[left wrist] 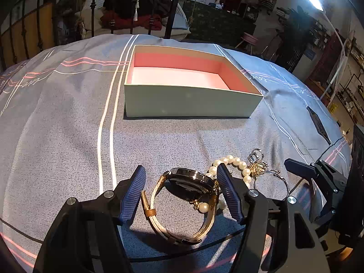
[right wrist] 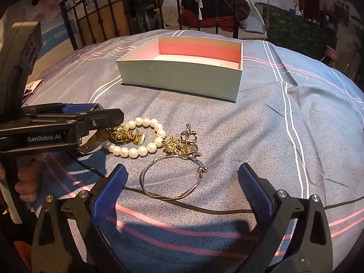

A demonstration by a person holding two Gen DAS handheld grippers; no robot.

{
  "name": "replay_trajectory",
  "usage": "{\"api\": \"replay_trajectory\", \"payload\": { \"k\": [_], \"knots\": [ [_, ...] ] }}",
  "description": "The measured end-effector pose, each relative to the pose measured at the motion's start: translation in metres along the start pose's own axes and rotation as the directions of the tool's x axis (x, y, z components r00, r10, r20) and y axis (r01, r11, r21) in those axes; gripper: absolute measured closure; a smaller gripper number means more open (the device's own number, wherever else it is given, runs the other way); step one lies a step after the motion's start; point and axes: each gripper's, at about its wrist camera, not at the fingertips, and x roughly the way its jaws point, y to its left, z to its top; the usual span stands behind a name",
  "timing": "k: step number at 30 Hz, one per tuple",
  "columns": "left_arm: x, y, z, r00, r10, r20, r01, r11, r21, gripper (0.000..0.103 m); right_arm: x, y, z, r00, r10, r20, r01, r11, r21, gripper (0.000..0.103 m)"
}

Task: Organize jewelry
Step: 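Lower the right tool onto the silver wire bangle and close on it, then carry the bangle into the pink box and open the right tool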

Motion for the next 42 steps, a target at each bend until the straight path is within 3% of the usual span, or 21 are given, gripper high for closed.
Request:
{"api": "replay_trajectory", "payload": {
  "k": [6, 11, 22, 26, 32, 42],
  "knots": [
    [-0.003, -0.005, -0.001, 0.999, -0.029, 0.026, 0.028, 0.998, 0.048, 0.057, 0.000, 0.001, 0.000, 1.000, -0.002, 0.005, 0.002, 1.000, -0.003, 0.008],
    [-0.004, -0.004, 0.002, 0.999, -0.037, 0.036, 0.035, 0.999, 0.040, 0.059, -0.004, -0.001, 0.000, 1.000, 0.014, 0.019, -0.014, 1.000, 0.002, 0.047],
    [-0.015, -0.002, 0.006, 0.996, -0.044, 0.081, 0.043, 0.999, 0.019, 0.063, -0.016, -0.005, 0.000, 0.998, 0.036, 0.057, -0.038, 0.999, 0.034, 0.047],
    [-0.018, -0.002, 0.010, 0.995, -0.040, 0.092, 0.039, 0.999, 0.021, 0.075, -0.019, -0.007, 0.002, 0.997, 0.039, 0.071, -0.042, 0.998, 0.042, 0.047],
    [-0.017, -0.002, 0.008, 0.998, -0.010, 0.070, 0.009, 1.000, 0.010, 0.072, -0.017, -0.006, 0.000, 0.997, 0.048, 0.061, -0.050, 0.998, 0.038, 0.047],
    [-0.029, -0.007, 0.026, 0.994, -0.030, 0.109, 0.029, 1.000, 0.012, 0.073, -0.030, -0.009, 0.017, 0.992, 0.054, 0.116, -0.058, 0.998, 0.034, 0.047]
  ]
}}
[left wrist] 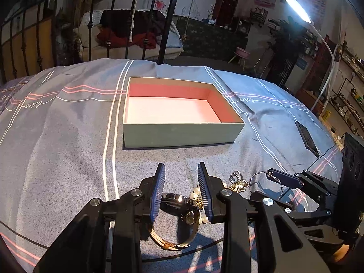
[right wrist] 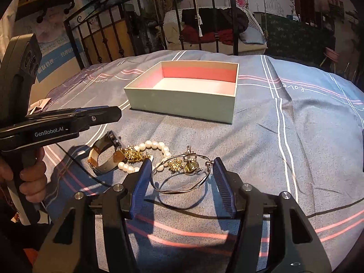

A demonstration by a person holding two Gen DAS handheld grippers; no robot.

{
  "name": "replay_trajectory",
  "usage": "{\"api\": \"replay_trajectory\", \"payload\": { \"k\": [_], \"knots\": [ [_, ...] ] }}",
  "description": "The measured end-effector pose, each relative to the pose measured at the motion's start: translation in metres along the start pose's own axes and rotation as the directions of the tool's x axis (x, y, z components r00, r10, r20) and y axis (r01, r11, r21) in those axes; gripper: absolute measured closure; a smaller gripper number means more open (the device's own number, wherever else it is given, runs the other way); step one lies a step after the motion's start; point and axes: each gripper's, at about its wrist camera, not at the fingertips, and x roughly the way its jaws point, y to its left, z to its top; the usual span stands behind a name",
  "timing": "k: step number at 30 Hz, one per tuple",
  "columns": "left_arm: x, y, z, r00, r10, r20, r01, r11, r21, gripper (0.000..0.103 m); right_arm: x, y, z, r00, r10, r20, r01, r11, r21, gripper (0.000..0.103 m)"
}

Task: Organize jewelry
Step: 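Carry the bangle into the pink box and open the right tool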

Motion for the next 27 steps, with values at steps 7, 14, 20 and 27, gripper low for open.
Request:
{"api": "replay_trajectory", "payload": {
  "k": [7, 14, 20, 27],
  "knots": [
    [0.015, 0.006, 0.046, 1.000, 0.020, -0.005, -0.020, 0.999, -0.025, 0.073, -0.001, -0.010, 0.058, 0.995, 0.015, 0.102, -0.013, 1.000, -0.016, 0.047],
    [0.051, 0.014, 0.104, 0.999, 0.039, -0.036, -0.041, 0.998, -0.037, 0.073, 0.040, -0.023, 0.118, 0.993, 0.005, 0.120, -0.006, 1.000, 0.006, 0.047],
    [0.087, 0.020, 0.131, 0.994, 0.064, -0.092, -0.070, 0.996, -0.061, 0.073, 0.086, -0.037, 0.144, 0.997, -0.038, 0.061, 0.036, 0.999, 0.032, 0.047],
    [0.119, 0.021, 0.135, 0.982, 0.047, -0.184, -0.062, 0.995, -0.074, 0.073, 0.124, -0.037, 0.144, 0.999, -0.042, -0.034, 0.043, 0.999, 0.018, 0.047]
  ]
}}
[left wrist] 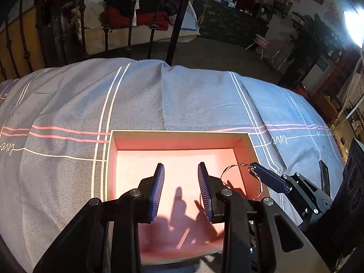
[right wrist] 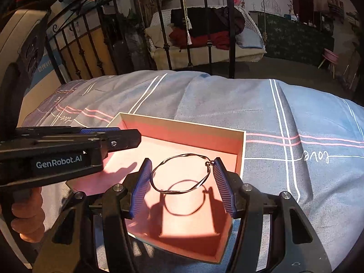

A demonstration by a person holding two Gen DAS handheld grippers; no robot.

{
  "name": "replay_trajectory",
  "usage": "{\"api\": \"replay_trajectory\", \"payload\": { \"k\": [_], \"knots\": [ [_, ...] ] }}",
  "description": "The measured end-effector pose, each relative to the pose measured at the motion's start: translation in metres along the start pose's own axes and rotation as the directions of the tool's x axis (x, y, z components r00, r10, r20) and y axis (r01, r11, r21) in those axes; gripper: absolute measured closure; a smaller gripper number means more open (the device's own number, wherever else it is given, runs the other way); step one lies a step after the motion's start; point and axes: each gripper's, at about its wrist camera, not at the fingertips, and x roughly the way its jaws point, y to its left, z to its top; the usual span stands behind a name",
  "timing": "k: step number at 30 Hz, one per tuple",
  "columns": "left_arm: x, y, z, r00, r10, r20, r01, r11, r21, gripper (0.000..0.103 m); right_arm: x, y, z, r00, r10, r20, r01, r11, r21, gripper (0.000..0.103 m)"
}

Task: Organize jewelry
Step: 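Carry the bangle into the pink box and open the right tool, then close the left tool on the gold watch with tan strap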

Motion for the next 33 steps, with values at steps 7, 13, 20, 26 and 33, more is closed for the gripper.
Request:
{"api": "replay_trajectory", "payload": {
  "k": [7, 13, 20, 26, 33],
  "knots": [
    [0.025, 0.002, -0.003, 0.996, 0.035, -0.077, -0.035, 0.999, 0.009, 0.069, 0.020, 0.009, -0.011, 0.996, -0.019, -0.085, 0.016, 0.999, -0.041, 0.047],
    [0.035, 0.004, -0.005, 0.994, 0.044, -0.104, -0.045, 0.999, 0.001, 0.055, 0.022, 0.013, -0.018, 0.995, -0.032, -0.098, 0.025, 0.997, -0.075, 0.046],
    [0.026, 0.005, -0.005, 0.996, 0.028, -0.082, -0.030, 0.999, -0.018, 0.031, 0.010, 0.019, -0.023, 0.998, -0.028, -0.050, 0.023, 0.994, -0.103, 0.018],
    [-0.001, 0.009, -0.008, 1.000, -0.014, -0.027, 0.012, 0.998, -0.065, 0.019, -0.021, 0.023, -0.025, 0.999, -0.024, 0.025, 0.026, 0.994, -0.106, 0.006],
    [-0.066, 0.006, -0.070, 0.993, -0.078, 0.085, 0.077, 0.997, 0.014, 0.007, -0.091, 0.016, -0.065, 0.994, 0.036, 0.099, -0.031, 0.998, -0.052, 0.006]
  ]
}}
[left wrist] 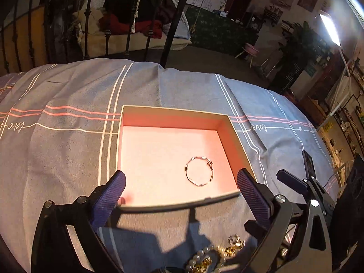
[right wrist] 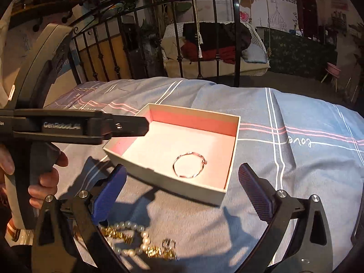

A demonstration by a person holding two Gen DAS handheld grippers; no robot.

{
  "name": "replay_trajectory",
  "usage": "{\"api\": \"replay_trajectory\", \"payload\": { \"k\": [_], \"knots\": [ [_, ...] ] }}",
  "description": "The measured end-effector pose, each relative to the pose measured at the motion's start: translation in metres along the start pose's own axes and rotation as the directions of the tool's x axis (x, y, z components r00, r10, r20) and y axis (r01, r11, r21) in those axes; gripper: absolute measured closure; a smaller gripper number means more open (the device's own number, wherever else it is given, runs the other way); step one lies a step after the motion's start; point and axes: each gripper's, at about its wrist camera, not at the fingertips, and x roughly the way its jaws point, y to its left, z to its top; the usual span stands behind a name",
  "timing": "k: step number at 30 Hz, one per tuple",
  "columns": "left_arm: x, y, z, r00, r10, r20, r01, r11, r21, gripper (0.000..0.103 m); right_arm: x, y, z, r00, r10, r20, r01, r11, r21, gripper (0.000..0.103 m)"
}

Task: Organize jewelry
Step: 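Close the left tool on the gold watch with tan strap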

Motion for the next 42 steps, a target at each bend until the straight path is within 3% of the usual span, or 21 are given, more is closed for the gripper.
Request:
{"api": "replay_trajectory", "payload": {
  "k": [5, 8, 12, 16, 18, 22, 24, 28, 30, 32, 36, 38, 42],
  "knots": [
    [-0.023, 0.002, -0.071, 0.999, 0.014, -0.029, -0.013, 1.000, 0.025, 0.007, -0.025, 0.001, -0.057, 0.998, -0.021, -0.055, 0.023, 0.999, 0.040, 0.006],
    [-0.029, 0.009, -0.100, 0.997, 0.058, -0.054, -0.059, 0.998, -0.002, 0.007, -0.030, 0.001, -0.072, 0.998, -0.004, -0.070, 0.009, 0.998, 0.070, 0.006],
    [-0.030, 0.029, -0.112, 0.994, 0.065, -0.093, -0.075, 0.991, -0.111, 0.008, -0.027, 0.003, -0.081, 0.996, -0.005, -0.088, 0.012, 0.997, 0.078, 0.007],
    [-0.023, 0.032, -0.110, 0.990, 0.079, -0.119, -0.093, 0.989, -0.114, 0.012, -0.021, 0.004, -0.084, 0.993, 0.000, -0.118, 0.009, 0.998, 0.069, 0.016],
    [-0.022, 0.033, -0.110, 0.989, 0.086, -0.123, -0.100, 0.988, -0.116, 0.020, -0.018, 0.004, -0.086, 0.991, 0.005, -0.131, 0.003, 0.998, 0.064, 0.021],
    [-0.021, 0.030, -0.115, 0.982, 0.132, -0.134, -0.145, 0.985, -0.091, 0.037, -0.013, 0.002, -0.089, 0.990, 0.008, -0.144, 0.003, 0.997, 0.077, 0.022],
    [-0.020, 0.024, -0.117, 0.980, 0.147, -0.136, -0.156, 0.986, -0.058, 0.057, -0.012, 0.003, -0.090, 0.990, 0.007, -0.143, 0.004, 0.997, 0.077, 0.022],
    [-0.016, 0.009, -0.120, 0.981, 0.133, -0.140, -0.133, 0.991, 0.010, 0.072, -0.011, 0.005, -0.091, 0.989, 0.003, -0.146, 0.006, 0.998, 0.065, 0.022],
    [-0.015, 0.008, -0.120, 0.979, 0.152, -0.134, -0.151, 0.988, 0.024, 0.091, -0.011, 0.006, -0.092, 0.989, 0.001, -0.148, 0.007, 0.999, 0.053, 0.023],
    [-0.016, 0.013, -0.118, 0.982, 0.136, -0.129, -0.137, 0.991, 0.001, 0.096, -0.009, 0.007, -0.091, 0.988, -0.005, -0.154, 0.011, 0.999, 0.035, 0.035],
    [-0.023, 0.014, -0.117, 0.987, 0.131, -0.097, -0.132, 0.991, -0.001, 0.096, -0.006, 0.008, -0.086, 0.988, 0.001, -0.153, 0.001, 1.000, 0.017, 0.045],
    [-0.025, 0.013, -0.116, 0.989, 0.120, -0.089, -0.121, 0.993, -0.011, 0.096, -0.007, 0.007, -0.083, 0.990, 0.008, -0.144, -0.005, 1.000, 0.018, 0.055],
    [-0.031, 0.013, -0.111, 0.991, 0.114, -0.066, -0.116, 0.993, -0.016, 0.096, -0.003, 0.008, -0.082, 0.987, -0.009, -0.160, 0.005, 1.000, -0.027, 0.063]
  ]
}}
